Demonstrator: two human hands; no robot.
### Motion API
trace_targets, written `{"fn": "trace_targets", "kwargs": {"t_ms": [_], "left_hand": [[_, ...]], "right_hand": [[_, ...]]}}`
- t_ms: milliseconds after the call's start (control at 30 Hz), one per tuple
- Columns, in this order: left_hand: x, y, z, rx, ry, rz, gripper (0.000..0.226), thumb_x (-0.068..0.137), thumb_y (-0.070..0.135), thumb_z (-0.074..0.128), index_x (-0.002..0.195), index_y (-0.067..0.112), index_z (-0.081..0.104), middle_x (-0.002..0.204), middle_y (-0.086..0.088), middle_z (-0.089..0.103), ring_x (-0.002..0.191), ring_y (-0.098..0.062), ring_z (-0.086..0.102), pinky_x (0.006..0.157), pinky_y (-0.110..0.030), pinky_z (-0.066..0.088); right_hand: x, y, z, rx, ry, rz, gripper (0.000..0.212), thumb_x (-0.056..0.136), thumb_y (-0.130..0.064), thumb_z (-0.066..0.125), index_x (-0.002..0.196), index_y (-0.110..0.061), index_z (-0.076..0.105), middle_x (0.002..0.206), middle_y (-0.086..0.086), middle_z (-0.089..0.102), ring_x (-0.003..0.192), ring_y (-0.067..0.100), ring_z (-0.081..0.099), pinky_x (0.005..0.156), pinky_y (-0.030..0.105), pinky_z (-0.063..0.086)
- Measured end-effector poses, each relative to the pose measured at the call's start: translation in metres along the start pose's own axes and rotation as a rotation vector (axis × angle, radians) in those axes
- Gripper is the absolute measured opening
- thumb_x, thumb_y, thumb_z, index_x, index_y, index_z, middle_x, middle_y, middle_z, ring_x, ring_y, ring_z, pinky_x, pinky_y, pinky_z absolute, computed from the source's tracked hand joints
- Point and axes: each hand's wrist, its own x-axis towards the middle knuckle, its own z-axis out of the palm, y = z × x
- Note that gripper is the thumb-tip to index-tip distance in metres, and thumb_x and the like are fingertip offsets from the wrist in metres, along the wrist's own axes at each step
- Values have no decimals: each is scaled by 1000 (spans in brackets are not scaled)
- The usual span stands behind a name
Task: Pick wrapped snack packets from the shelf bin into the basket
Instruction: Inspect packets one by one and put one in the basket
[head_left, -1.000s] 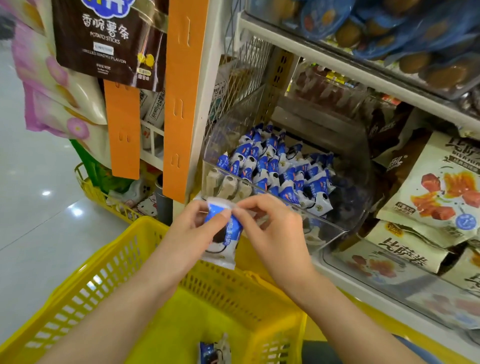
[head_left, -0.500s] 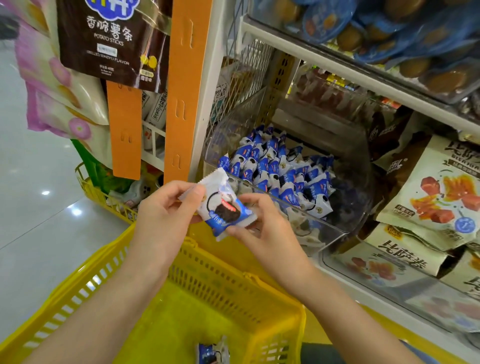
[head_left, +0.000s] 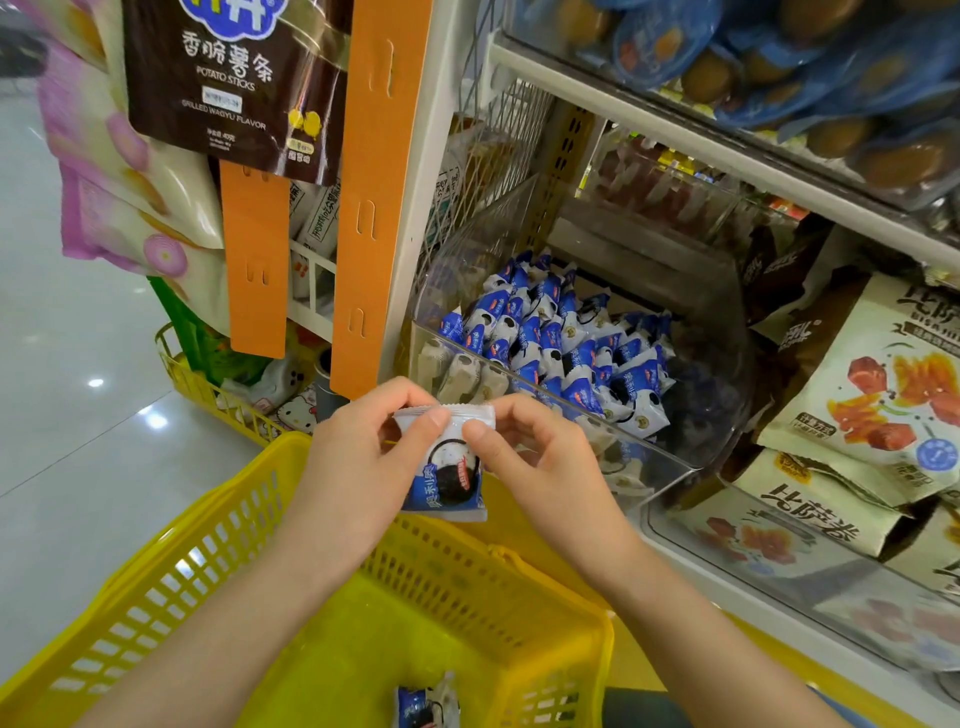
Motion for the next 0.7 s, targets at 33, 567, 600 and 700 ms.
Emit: {"fn": "trace_targets", "kwargs": {"t_ms": [33,567,600,700], "left_hand": [[-1,0,0,5,-11,1,14,87,25,56,74,20,59,62,15,61,55,1,56,45,-10,39],[-2,-4,6,-98,-58,-127,6,88,24,56,83,28,57,77,11,64,72,-2,63,57,-17,48],[-1,-6,6,-74,-3,-148,5,87,25,57,85,28,54,83,9,63,76,-6,62,64,-24,50],[4,-10,4,22,19,-272,13,91,31,51,82,23,52,83,-2,61,74,-18,61,68,-39,52]], "right_hand": [[0,0,0,6,-7,-1,5,88,-18,59,90,-16,64,80,-7,66,75,3,60,73,27,52],[-5,11,0,-500,213,-334,8,89,-25,58,85,-20,63,76,-11,58,71,4,52,59,18,44],[-4,11,0,-445,234,-295,7,89,-24,59,86,-19,63,75,-10,58,70,3,53,58,15,42],[0,10,-3,-284,296,-232,4,88,-20,60,89,-18,63,80,-11,58,74,0,55,61,9,43]]}}
